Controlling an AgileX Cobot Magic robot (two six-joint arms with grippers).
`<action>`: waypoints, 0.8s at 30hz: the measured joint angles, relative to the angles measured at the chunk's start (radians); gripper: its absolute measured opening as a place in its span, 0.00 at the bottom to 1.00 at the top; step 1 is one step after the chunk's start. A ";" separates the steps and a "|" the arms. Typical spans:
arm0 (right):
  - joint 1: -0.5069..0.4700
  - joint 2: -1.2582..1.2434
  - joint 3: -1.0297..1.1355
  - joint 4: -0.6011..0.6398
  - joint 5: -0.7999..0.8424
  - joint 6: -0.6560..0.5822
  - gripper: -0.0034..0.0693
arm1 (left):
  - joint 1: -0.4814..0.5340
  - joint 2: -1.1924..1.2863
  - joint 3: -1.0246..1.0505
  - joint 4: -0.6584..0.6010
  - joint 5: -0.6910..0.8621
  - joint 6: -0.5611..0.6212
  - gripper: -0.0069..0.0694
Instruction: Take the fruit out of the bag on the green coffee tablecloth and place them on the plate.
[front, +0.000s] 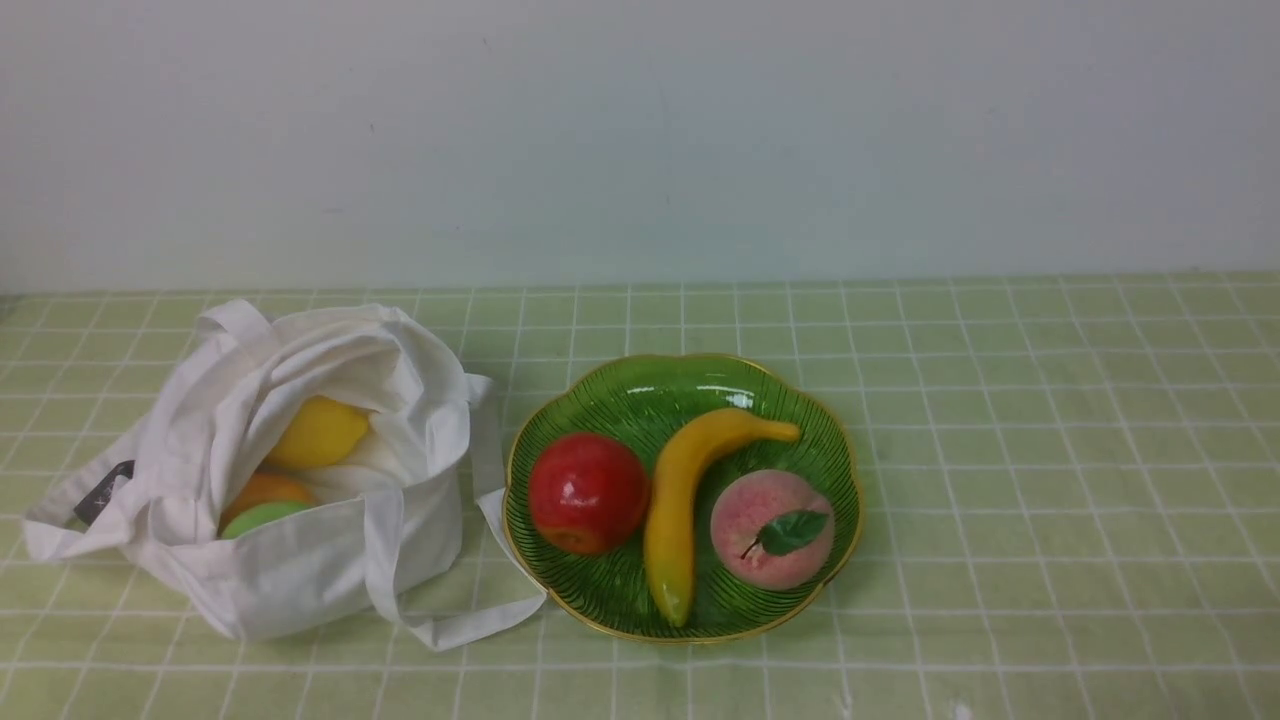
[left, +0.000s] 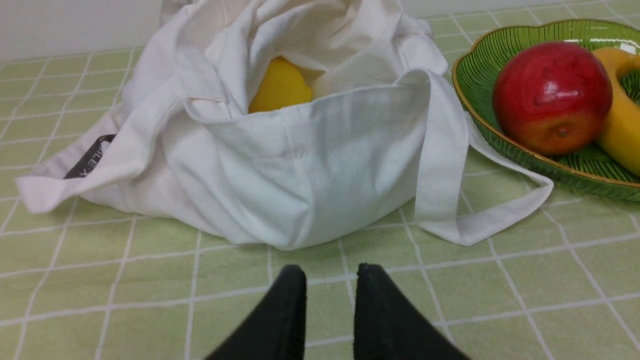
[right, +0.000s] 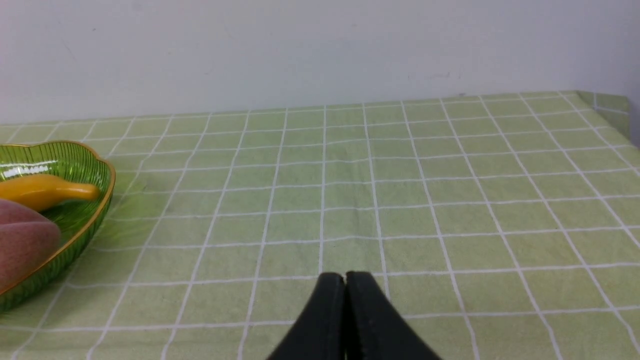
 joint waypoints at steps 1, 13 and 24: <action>0.000 0.000 0.000 0.000 0.000 0.000 0.03 | 0.000 0.000 0.000 0.000 0.000 0.000 0.26; 0.000 0.000 0.000 0.000 0.000 0.000 0.03 | 0.000 0.000 0.000 0.000 0.000 0.000 0.26; 0.000 0.000 0.000 -0.001 0.000 0.000 0.03 | 0.000 0.000 0.000 0.000 0.000 0.000 0.26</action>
